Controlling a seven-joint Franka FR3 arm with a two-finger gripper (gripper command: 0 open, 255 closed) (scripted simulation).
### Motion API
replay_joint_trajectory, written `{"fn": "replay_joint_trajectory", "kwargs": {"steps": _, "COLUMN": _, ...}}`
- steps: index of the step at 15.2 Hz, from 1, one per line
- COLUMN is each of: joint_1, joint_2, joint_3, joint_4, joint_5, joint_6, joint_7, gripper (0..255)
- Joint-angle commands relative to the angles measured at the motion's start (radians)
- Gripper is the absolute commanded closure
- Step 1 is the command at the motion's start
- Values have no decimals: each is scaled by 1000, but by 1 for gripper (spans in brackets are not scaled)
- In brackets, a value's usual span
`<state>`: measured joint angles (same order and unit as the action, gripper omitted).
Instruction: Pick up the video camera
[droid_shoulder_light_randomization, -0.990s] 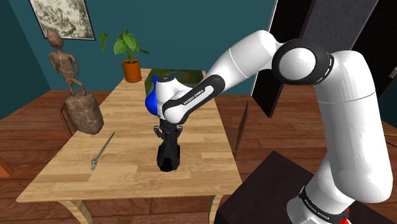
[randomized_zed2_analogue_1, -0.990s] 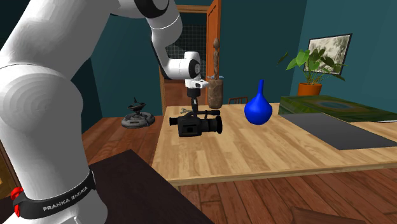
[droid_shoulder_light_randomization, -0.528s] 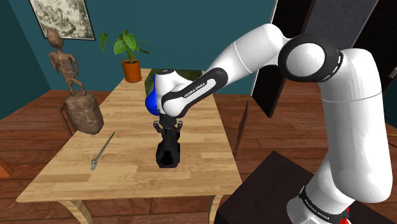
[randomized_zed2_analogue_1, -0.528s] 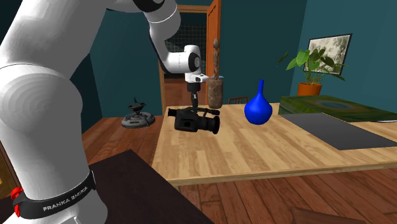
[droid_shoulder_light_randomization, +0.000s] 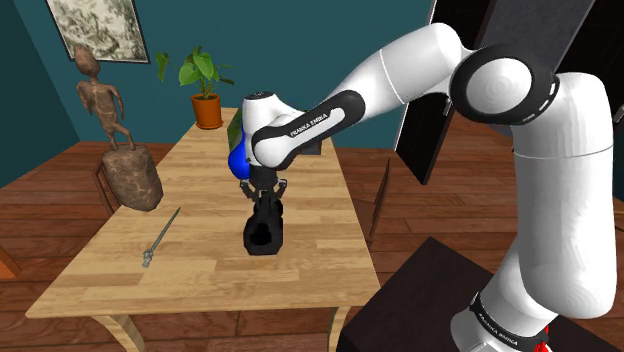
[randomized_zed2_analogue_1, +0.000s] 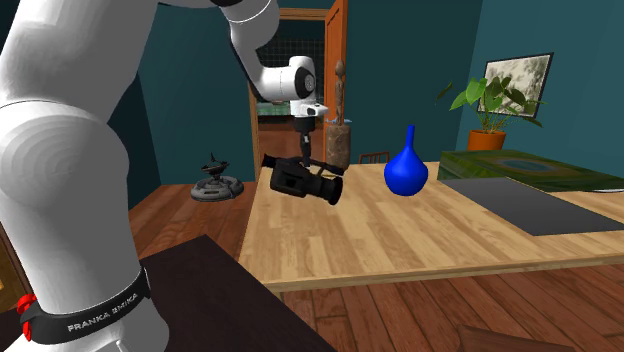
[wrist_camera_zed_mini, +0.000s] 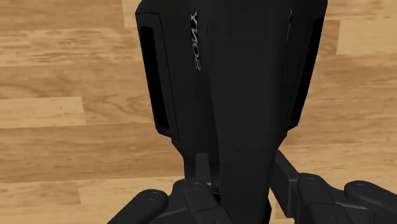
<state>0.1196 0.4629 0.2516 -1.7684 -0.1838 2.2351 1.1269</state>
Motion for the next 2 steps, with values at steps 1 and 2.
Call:
{"fn": "replay_joint_trajectory", "kwargs": {"steps": 1, "joint_1": -1, "joint_2": -11, "joint_3": 2, "joint_4": 5, "joint_5": 4, "joint_6": -13, "joint_7": -2, "gripper": 255}}
{"fn": "replay_joint_trajectory", "kwargs": {"steps": 2, "joint_1": -1, "joint_2": -11, "joint_3": 2, "joint_4": 5, "joint_5": 4, "joint_6": -13, "joint_7": -2, "gripper": 255}}
